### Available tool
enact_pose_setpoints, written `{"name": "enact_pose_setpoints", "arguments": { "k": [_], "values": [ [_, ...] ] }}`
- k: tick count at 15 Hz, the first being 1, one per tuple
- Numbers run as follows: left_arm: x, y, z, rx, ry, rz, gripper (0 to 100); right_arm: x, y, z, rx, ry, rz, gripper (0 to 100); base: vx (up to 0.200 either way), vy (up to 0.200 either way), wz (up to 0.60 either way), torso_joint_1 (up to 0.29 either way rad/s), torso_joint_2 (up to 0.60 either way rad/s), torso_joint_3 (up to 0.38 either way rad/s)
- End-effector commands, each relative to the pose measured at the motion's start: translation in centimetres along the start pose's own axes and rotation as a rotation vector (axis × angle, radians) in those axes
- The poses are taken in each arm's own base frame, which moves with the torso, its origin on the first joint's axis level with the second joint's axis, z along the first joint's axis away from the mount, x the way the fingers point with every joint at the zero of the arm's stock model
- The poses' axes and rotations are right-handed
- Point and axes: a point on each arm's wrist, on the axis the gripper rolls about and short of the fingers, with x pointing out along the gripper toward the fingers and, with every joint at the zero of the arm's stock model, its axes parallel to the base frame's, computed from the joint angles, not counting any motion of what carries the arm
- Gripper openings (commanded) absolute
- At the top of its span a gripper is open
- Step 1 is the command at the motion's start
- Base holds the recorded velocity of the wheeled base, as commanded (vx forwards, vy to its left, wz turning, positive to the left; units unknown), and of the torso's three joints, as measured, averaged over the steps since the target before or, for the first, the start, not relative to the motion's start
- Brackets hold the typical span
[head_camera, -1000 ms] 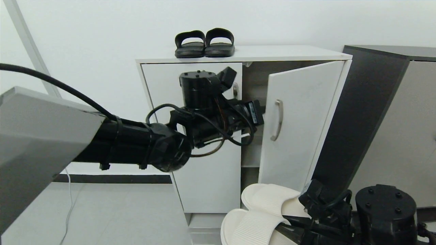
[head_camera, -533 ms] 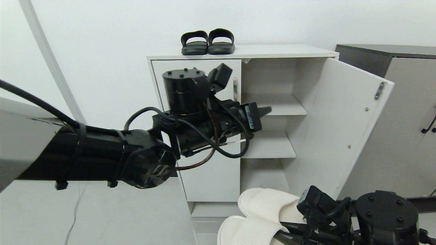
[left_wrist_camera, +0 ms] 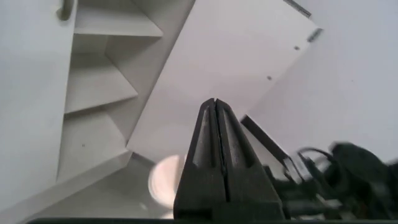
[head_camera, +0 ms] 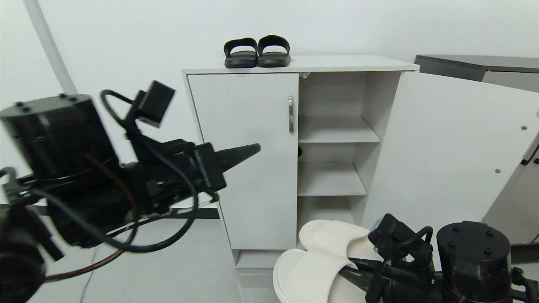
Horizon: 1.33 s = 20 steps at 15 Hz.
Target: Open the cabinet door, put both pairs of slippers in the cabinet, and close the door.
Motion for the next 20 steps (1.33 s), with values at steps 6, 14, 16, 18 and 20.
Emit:
{"name": "enact_pose_setpoints", "arguments": {
  "k": [6,14,16,18,20],
  "values": [
    [-18.7,-3.8,-2.6,0.211,-0.082,0.393,0,0.1,-0.3,0.3,0.003,-0.013,-0.009,0,0.0,0.0,0.0,0.0,0.0,0.0],
    [-24.0,-2.2,-13.3,0.302,-0.215,0.921,0,0.1,-0.3,0.5,0.004,-0.019,-0.012,0,0.0,0.0,0.0,0.0,0.0,0.0],
    [-24.3,-1.7,-15.4,0.339,-0.223,0.971,0,0.1,-0.3,0.4,0.004,-0.016,-0.012,0,0.0,0.0,0.0,0.0,0.0,0.0],
    [-24.2,-0.9,-17.0,0.358,-0.181,0.976,0,0.0,-0.3,0.3,0.006,-0.013,-0.012,0,0.0,0.0,0.0,0.0,0.0,0.0],
    [-24.1,-0.9,-17.2,0.374,-0.14,0.902,0,0.0,-0.3,0.3,0.004,-0.013,-0.012,0,0.0,0.0,0.0,0.0,0.0,0.0]
  ]
}}
